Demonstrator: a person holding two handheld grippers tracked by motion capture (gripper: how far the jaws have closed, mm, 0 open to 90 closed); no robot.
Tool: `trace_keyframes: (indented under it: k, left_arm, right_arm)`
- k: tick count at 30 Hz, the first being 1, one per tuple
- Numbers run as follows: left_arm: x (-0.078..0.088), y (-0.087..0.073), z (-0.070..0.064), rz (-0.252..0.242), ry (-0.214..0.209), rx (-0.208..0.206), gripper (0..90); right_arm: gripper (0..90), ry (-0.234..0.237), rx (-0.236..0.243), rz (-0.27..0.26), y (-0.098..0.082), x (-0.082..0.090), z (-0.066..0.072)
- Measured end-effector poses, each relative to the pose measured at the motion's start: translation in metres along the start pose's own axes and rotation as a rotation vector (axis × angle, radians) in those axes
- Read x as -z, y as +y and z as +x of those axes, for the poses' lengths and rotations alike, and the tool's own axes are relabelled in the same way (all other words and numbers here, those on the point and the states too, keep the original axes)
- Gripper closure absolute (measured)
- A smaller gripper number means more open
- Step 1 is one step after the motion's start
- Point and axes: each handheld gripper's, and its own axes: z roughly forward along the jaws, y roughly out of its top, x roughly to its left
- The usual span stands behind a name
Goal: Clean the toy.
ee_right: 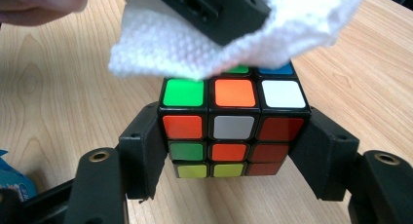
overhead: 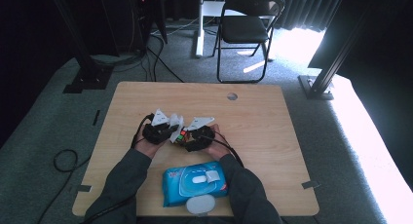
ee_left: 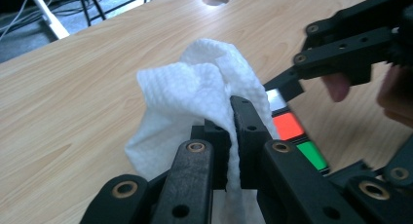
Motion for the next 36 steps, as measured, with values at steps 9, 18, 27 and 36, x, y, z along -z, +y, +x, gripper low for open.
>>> trace_keyframes:
  k: [9, 18, 27, 36]
  left_arm:
    - [0.009, -0.006, -0.001, -0.017, -0.004, 0.005, 86.7]
    - [0.01, -0.016, -0.004, -0.009, -0.026, 0.01, 86.7]
    - [0.007, -0.021, -0.005, 0.012, -0.036, 0.004, 86.8]
    - [-0.002, -0.027, -0.009, 0.047, -0.041, -0.003, 86.8]
  right_arm:
    - [34.5, -0.025, -0.033, -0.007, 0.0, 0.001, -0.004]
    - [34.5, -0.062, -0.065, 0.008, -0.002, 0.001, -0.009]
    - [34.5, -0.081, -0.093, -0.013, 0.0, 0.005, -0.013]
    - [34.5, -0.075, -0.117, -0.039, 0.001, 0.008, -0.015]
